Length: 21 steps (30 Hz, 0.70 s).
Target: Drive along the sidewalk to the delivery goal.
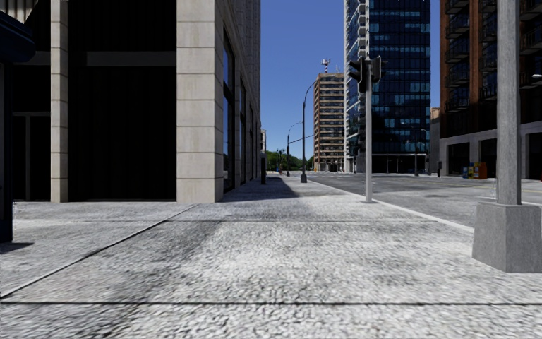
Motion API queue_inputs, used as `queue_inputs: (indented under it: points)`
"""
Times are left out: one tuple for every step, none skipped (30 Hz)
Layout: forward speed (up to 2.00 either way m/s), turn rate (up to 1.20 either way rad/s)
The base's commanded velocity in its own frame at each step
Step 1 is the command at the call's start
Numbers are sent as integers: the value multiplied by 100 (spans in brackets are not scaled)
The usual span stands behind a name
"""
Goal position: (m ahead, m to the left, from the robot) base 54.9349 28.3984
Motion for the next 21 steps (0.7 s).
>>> queue_inputs:
  points:
    - [200,0]
    - [200,0]
    - [200,0]
    - [200,0]
    - [200,0]
    - [200,0]
    - [200,0]
    - [200,0]
    - [200,0]
    - [200,0]
    - [200,0]
    - [200,0]
    - [200,0]
    - [200,0]
    - [200,0]
    - [200,-7]
    - [200,-11]
    - [200,-12]
    - [200,-12]
    - [200,-12]
    - [200,-12]
